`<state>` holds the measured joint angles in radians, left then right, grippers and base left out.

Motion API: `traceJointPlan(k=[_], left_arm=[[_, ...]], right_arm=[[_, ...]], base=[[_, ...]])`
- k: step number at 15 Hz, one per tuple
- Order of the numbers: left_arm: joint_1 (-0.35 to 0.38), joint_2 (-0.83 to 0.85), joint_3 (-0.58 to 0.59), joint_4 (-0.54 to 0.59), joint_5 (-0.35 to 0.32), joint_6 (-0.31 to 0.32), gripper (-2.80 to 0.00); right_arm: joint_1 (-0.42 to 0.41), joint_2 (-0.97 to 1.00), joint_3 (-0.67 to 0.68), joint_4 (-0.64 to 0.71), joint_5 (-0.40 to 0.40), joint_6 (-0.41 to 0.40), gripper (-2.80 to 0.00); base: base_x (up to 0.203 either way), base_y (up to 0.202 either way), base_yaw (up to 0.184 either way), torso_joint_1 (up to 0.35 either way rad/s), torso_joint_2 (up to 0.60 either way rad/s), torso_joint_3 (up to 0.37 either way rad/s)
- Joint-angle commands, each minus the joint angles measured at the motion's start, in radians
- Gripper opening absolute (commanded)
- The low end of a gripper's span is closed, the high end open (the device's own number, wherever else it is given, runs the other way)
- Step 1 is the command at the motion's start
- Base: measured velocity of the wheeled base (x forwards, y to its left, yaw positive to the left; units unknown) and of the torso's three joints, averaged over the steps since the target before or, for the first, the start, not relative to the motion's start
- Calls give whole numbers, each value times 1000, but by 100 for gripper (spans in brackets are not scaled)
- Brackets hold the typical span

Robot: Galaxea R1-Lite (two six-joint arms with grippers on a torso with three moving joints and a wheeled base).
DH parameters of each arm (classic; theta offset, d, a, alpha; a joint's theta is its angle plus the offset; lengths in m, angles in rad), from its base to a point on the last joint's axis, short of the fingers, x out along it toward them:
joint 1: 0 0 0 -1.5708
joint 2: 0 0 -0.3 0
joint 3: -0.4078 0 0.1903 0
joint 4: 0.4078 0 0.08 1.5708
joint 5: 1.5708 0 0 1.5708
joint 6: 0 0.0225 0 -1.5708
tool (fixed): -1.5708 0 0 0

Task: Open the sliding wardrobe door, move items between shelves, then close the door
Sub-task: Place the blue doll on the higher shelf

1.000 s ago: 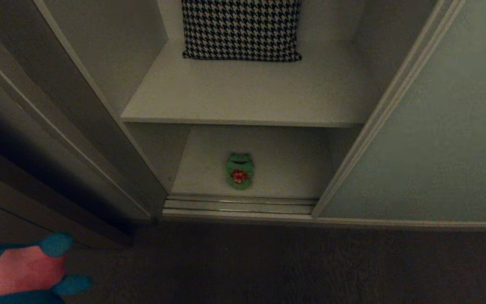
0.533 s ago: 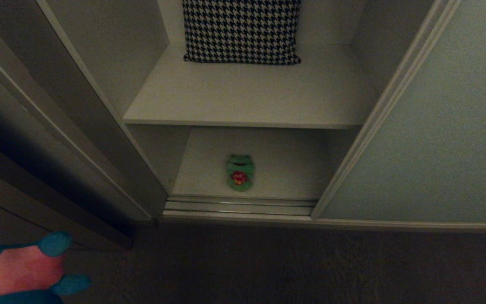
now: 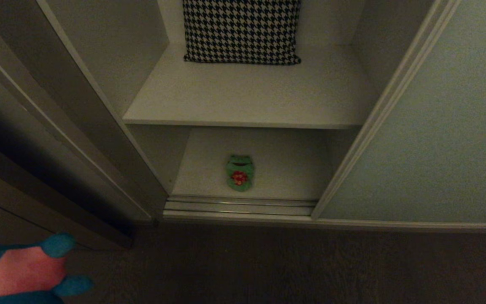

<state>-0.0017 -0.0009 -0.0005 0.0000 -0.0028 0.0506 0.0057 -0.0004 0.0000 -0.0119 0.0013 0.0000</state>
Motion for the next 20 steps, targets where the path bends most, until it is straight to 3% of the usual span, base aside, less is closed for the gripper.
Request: traceJointPlan(k=[1, 5, 8, 11, 14, 17, 20], left_arm=[[0, 3, -31, -3, 0, 5, -280], [0, 129, -273, 8, -42, 8, -280], [-4, 475, -464, -38, -70, -2, -280], [-24, 891, -686, -197, -79, -20, -280], [-42, 1279, -1019, -335, -84, -36, -280], [-74, 1638, -1356, -405, -86, -55, -280], [-103, 1926, -1585, -464, -87, -85, -280]], right_arm=[[0, -3, 0, 0, 0, 0, -280], [0, -3, 0, 0, 0, 0, -280], [0, -3, 0, 0, 0, 0, -280], [0, -3, 0, 0, 0, 0, -280], [0, -3, 0, 0, 0, 0, -280], [0, -3, 0, 0, 0, 0, -280], [0, -3, 0, 0, 0, 0, -280]], base=[[0, 0, 0, 0, 0, 0], [0, 0, 0, 0, 0, 0], [0, 0, 0, 0, 0, 0], [0, 0, 0, 0, 0, 0], [0, 0, 0, 0, 0, 0], [0, 0, 0, 0, 0, 0], [0, 0, 0, 0, 0, 0]])
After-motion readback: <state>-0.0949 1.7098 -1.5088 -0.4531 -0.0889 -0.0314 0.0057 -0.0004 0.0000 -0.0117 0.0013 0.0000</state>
